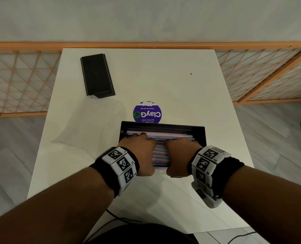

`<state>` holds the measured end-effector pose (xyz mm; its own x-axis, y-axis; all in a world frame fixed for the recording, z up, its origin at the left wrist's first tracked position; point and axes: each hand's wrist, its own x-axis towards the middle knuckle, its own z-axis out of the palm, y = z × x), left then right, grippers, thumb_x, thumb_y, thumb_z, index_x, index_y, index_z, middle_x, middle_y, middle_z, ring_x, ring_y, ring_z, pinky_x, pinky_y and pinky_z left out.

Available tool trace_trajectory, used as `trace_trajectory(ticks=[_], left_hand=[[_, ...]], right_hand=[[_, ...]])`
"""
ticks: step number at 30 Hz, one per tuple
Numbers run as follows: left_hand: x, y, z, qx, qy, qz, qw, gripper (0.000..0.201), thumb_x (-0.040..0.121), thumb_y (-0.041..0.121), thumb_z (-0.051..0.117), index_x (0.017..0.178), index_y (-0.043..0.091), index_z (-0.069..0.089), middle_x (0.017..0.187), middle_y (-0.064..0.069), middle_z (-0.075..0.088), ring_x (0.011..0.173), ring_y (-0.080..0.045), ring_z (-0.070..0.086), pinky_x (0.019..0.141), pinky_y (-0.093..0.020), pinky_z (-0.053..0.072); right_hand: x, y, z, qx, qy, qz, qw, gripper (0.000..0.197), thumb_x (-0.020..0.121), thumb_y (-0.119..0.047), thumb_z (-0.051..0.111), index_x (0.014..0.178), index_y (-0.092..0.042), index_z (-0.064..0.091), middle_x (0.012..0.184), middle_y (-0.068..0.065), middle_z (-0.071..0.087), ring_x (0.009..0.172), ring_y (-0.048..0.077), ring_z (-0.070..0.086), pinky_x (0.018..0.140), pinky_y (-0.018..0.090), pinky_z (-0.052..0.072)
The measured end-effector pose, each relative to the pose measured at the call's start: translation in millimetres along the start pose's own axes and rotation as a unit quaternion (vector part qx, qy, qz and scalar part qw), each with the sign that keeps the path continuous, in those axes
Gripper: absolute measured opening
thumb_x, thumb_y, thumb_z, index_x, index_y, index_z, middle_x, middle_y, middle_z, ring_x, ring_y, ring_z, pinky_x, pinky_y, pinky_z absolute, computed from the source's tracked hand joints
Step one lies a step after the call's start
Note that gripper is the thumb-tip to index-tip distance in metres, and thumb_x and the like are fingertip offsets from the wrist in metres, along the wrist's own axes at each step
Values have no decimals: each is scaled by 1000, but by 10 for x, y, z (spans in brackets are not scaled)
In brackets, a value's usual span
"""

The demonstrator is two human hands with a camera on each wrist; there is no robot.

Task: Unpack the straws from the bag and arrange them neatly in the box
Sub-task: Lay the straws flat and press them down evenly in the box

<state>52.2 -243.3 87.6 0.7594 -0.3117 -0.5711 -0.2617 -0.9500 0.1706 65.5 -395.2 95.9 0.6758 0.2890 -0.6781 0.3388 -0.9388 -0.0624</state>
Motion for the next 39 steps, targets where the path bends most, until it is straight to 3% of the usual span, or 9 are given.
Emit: trace_trajectory(ticks=[8,13,17,20,25,30,34,37,39], left_hand=[[3,12,4,5,10,7,1000,66,76,47,74,133,26,50,130,3,54,122,-21,55,107,-42,46],[-11,6,-16,-35,13,14,999,64,76,41,77,132,29,50,124,6,61,114,-20,61,98,-35,53],[-29,18,9,-20,24,12,999,65,79,41,75,135,25,46,124,3,61,114,-22,62,99,-36,52],[-31,18,29,-18,20,1,1000,69,79,43,75,136,22,42,123,0,61,113,-24,62,99,-38,52],[-24,17,28,-5,19,4,1000,63,78,45,74,132,23,52,132,-1,50,117,-23,58,99,-39,53],[-10,68,55,-9,30,30,999,71,76,40,76,138,27,44,133,3,53,120,-24,57,104,-44,50],[-85,-8,74,7,64,16,998,50,81,48,69,123,27,55,116,5,65,105,-19,64,93,-34,54],[-115,-46,103,27,81,-1,996,57,80,57,65,126,25,53,120,3,62,110,-20,61,96,-35,50],[-108,-44,111,32,79,-4,996,63,79,60,64,129,25,51,124,1,59,113,-21,59,99,-38,50]], right_hand=[[-33,-11,25,22,16,-3,1000,59,70,-40,72,122,-24,52,117,-3,58,108,24,59,99,42,49],[-12,7,5,33,11,-9,999,57,68,-39,72,122,-28,55,114,-4,59,99,22,62,88,34,53],[-41,-17,19,2,25,-2,1000,59,70,-39,69,123,-24,47,111,-4,61,107,24,60,104,45,43],[-65,-38,16,-18,29,2,999,61,69,-44,67,125,-27,50,120,0,55,114,26,55,104,47,40],[-48,-13,5,20,19,-6,1000,52,70,-40,71,116,-26,53,107,-4,63,102,22,63,92,35,50],[-48,-52,56,23,48,-35,998,65,69,-34,69,130,-27,47,124,-3,57,115,24,56,106,45,41],[-102,24,50,14,35,4,999,53,69,-44,66,119,-30,57,118,-2,59,109,24,59,101,41,46],[-141,84,74,11,39,28,999,49,70,-53,66,111,-26,58,104,-4,66,96,22,65,93,33,51],[-140,90,86,-1,41,31,999,59,70,-62,65,115,-25,58,108,-3,64,100,21,63,93,33,51]])
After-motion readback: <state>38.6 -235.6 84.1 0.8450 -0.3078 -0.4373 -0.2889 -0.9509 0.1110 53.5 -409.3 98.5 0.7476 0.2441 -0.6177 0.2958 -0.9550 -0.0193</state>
